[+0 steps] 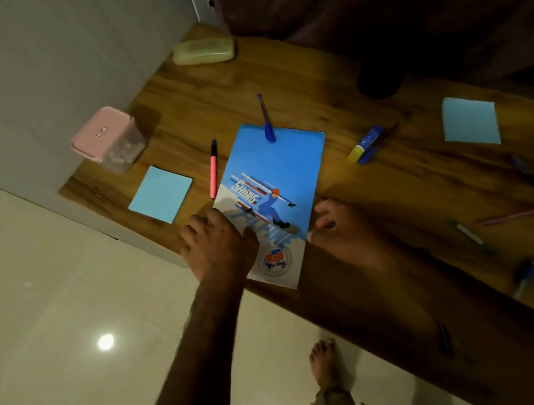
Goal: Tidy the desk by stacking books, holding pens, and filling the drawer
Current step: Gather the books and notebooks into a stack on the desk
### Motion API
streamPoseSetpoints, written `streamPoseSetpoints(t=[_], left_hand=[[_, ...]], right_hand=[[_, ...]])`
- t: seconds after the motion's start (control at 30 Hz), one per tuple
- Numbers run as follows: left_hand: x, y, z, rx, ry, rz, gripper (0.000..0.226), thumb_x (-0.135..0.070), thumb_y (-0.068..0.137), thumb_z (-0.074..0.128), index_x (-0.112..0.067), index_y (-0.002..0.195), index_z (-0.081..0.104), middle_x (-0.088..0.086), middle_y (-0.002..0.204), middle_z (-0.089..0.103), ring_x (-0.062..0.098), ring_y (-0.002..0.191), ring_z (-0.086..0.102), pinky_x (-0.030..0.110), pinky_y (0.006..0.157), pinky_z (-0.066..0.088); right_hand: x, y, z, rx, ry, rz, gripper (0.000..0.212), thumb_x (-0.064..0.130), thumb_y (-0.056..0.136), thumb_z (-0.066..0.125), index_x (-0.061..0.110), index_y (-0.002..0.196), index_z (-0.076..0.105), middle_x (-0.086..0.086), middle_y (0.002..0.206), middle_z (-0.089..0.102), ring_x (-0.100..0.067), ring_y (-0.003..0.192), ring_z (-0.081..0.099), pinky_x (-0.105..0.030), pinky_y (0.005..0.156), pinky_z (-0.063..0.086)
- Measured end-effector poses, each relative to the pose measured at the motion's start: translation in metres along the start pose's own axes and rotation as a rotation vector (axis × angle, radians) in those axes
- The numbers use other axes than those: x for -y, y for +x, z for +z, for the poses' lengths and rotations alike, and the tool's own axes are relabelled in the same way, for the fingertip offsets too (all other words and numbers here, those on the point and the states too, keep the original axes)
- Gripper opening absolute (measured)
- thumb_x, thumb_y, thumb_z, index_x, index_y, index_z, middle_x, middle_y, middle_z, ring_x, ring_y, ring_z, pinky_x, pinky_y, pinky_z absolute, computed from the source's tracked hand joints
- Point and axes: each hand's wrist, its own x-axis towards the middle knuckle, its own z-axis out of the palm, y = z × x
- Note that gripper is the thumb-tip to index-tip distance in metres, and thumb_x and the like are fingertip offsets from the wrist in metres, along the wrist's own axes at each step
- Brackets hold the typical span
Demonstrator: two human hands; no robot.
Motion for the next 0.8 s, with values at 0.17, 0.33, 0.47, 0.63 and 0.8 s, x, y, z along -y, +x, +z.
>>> streamPoseSetpoints(t=[0.17, 0.33, 0.47, 0.63, 0.8], left_hand=[[-0.001, 0.003, -0.001, 0.031, -0.003, 0.026, 0.076, -0.054, 0.085, 0.066, -0.009, 0.138, 0.038, 0.014, 0.134, 0.043, 0.033, 0.125, 0.040, 0.050, 0.096, 0.045], [0.007, 0.009, -0.002, 0.111, -0.119, -0.021, 0.082, -0.057, 0.078, 0.072, -0.011, 0.137, 0.037, 0.014, 0.131, 0.046, 0.034, 0.124, 0.043, 0.049, 0.096, 0.049], [0.003, 0.006, -0.011, 0.209, -0.458, -0.069, 0.056, -0.050, 0.093, 0.058, -0.012, 0.130, 0.040, 0.012, 0.130, 0.058, 0.031, 0.111, 0.060, 0.041, 0.082, 0.054], [-0.003, -0.003, -0.017, 0.221, -0.849, -0.185, 0.035, -0.037, 0.093, 0.055, -0.016, 0.121, 0.055, 0.007, 0.117, 0.066, 0.024, 0.095, 0.064, 0.041, 0.082, 0.056], [-0.010, -0.014, -0.017, 0.428, -1.086, -0.382, 0.030, -0.038, 0.085, 0.064, -0.020, 0.108, 0.059, 0.011, 0.100, 0.073, 0.032, 0.092, 0.070, 0.047, 0.089, 0.056]], right_hand=[[0.008, 0.007, 0.008, 0.012, 0.079, 0.022, 0.028, 0.009, 0.090, 0.064, 0.011, 0.117, 0.057, 0.005, 0.086, 0.064, -0.009, 0.074, 0.061, -0.027, 0.062, 0.048], [0.007, 0.003, 0.006, -0.018, 0.234, 0.099, 0.023, 0.007, 0.092, 0.063, 0.022, 0.103, 0.048, 0.007, 0.083, 0.061, -0.005, 0.073, 0.058, -0.023, 0.059, 0.048], [0.003, 0.000, -0.004, -0.026, 0.323, 0.123, 0.016, 0.008, 0.093, 0.062, 0.022, 0.092, 0.054, 0.010, 0.082, 0.062, -0.002, 0.071, 0.058, -0.019, 0.054, 0.043], [0.003, -0.005, -0.016, -0.112, 0.449, 0.165, 0.032, 0.016, 0.090, 0.067, 0.018, 0.120, 0.054, -0.004, 0.104, 0.070, -0.012, 0.084, 0.068, -0.025, 0.058, 0.050], [0.010, -0.016, -0.033, -0.149, 0.634, 0.110, 0.031, 0.021, 0.090, 0.068, 0.016, 0.119, 0.057, -0.007, 0.099, 0.074, -0.020, 0.076, 0.075, -0.028, 0.053, 0.055]])
